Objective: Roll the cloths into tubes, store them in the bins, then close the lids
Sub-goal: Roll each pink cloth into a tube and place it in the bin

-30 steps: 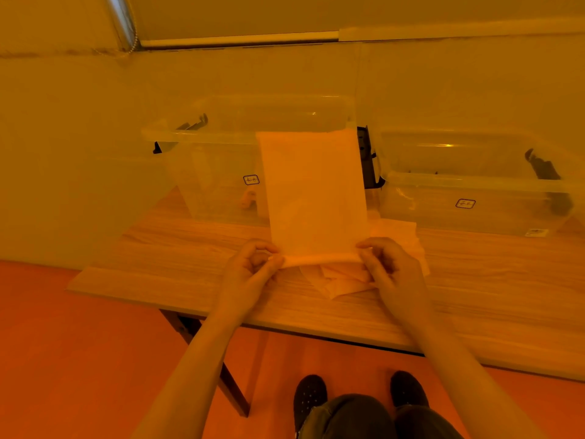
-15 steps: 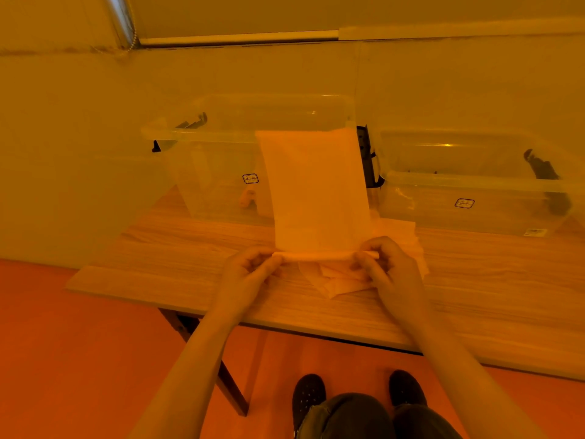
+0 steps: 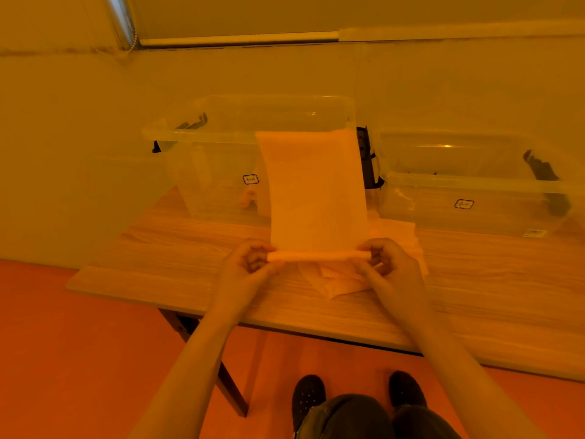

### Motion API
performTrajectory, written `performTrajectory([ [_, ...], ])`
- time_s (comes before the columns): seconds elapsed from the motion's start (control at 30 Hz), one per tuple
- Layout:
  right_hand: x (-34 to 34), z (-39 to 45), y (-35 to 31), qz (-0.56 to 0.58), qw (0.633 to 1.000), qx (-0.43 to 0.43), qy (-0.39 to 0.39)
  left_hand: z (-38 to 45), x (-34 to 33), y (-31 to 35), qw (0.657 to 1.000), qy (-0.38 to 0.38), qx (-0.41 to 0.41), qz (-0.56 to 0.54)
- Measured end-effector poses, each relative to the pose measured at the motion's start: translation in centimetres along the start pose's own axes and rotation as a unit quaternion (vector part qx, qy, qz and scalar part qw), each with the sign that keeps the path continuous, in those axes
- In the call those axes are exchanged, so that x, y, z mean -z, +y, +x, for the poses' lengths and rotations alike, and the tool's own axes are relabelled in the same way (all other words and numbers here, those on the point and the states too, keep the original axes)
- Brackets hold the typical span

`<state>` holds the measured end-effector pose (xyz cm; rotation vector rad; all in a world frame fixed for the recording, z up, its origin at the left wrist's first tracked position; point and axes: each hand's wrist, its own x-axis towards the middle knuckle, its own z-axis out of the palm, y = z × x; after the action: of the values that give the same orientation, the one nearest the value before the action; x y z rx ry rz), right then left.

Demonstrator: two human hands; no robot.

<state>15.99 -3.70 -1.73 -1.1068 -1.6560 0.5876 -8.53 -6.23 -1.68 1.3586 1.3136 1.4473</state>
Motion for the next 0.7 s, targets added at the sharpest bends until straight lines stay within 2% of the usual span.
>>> performTrajectory([
  [0.2, 0.08, -0.17, 0.10, -0.014, 1.000, 0.012, -0.001, 0.24, -0.18, -0.36, 0.999, 0.019, 0.019, -0.019],
  [0.33, 0.10, -0.06, 0.30, -0.034, 0.999, 0.024, 0.009, 0.16, -0.13, -0.24, 1.000, -0.004, -0.001, 0.015],
  [0.5, -0.08, -0.24, 0.76, -0.100, 0.988, 0.114, 0.026, 0.21, -0.13, -0.16, 1.000, 0.013, -0.009, 0.009],
  [0.7, -0.29, -0.62, 0.72, -0.133, 0.975, 0.177, 0.021, 0.03, 0.18, -0.18, 0.999, 0.010, -0.032, 0.025],
])
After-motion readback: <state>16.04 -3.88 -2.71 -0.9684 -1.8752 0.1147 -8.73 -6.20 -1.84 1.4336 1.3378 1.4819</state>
